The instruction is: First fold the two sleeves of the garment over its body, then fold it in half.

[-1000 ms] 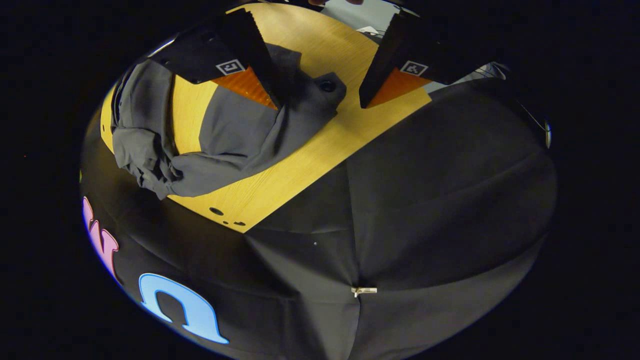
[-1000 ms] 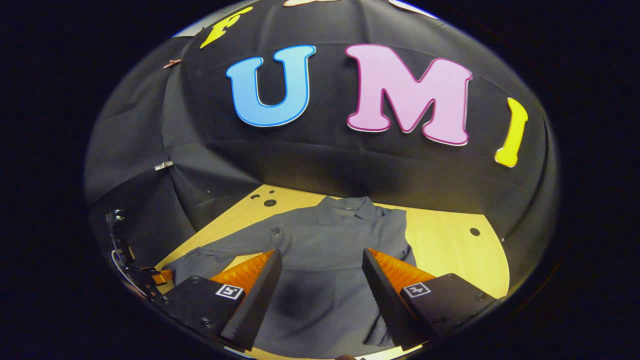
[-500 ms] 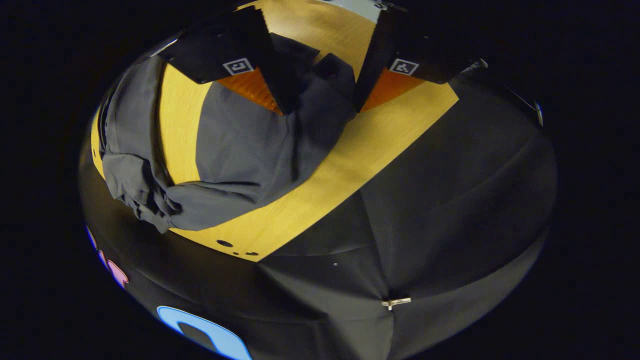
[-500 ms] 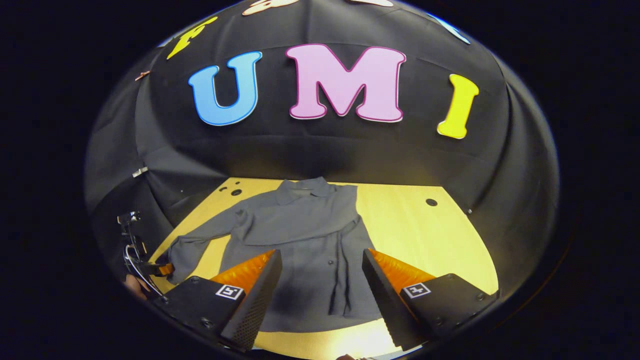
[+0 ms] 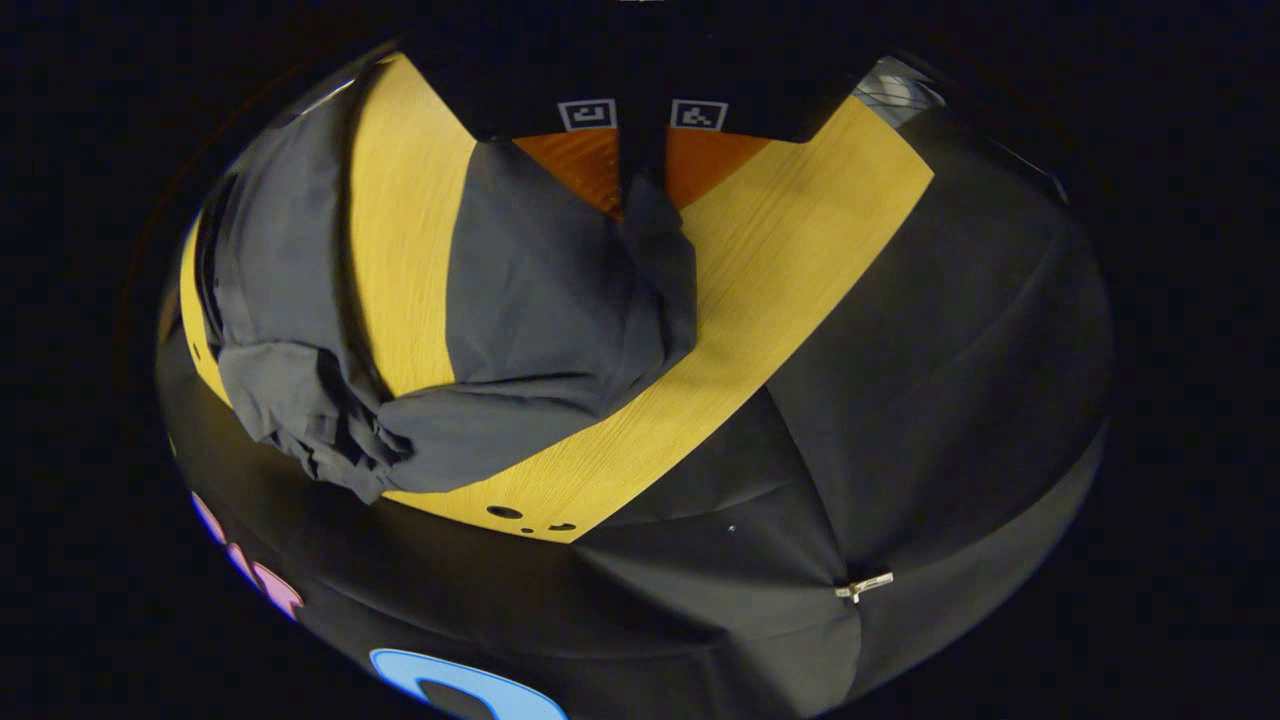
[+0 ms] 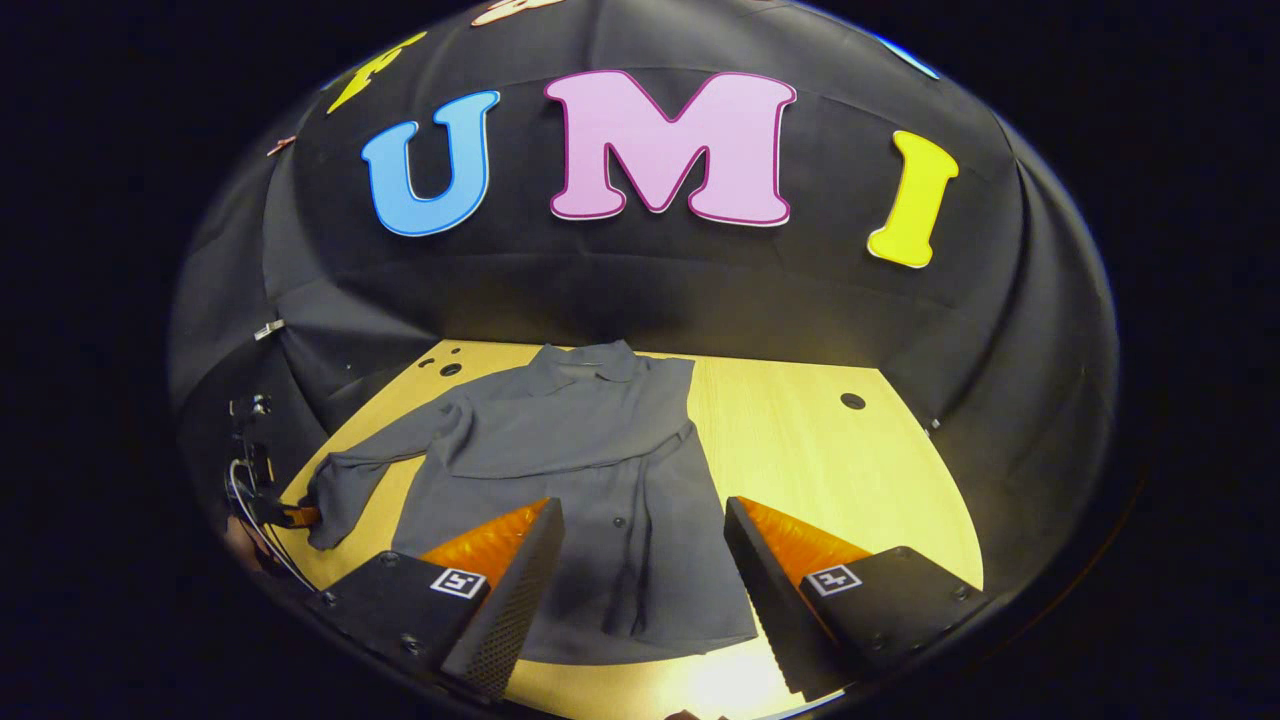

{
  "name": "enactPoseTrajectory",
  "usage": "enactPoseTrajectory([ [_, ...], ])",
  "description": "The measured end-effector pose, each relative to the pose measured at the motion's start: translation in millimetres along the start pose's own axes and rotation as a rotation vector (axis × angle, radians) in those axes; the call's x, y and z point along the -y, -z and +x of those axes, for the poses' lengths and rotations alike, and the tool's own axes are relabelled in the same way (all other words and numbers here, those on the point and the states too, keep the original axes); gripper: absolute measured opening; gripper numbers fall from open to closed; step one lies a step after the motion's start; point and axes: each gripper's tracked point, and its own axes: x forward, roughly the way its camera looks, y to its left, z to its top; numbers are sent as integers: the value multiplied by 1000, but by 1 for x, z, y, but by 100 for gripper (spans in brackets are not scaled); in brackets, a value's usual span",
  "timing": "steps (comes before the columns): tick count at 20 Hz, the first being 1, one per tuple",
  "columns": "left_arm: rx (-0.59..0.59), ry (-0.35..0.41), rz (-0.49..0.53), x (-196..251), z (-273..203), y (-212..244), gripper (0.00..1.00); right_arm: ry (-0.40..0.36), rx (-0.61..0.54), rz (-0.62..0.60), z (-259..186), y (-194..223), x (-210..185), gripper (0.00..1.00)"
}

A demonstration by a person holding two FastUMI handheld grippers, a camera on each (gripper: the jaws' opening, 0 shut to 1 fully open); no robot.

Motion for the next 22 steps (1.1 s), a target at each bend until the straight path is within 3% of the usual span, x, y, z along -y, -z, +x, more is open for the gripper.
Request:
enactPoseTrajectory([
  [4,112,72,-26,36,-26,-54,5,26,-7,-2,1,6,30,100],
  [6,146,147,-4,72,-42,-88,5,62,-10,28,3,13,50,100],
  [11,227,221,17,139,-49,-168,5,107,-28,85,4,22,86,100],
  [14,277,286,58,202,-50,-218,5,155,-21,113,5,19,116,99],
  [18,309,392,153,295,-55,-244,5,189,-28,156,4,24,142,99],
  [22,285,508,184,391,-53,-235,5,200,-62,170,8,39,158,99],
])
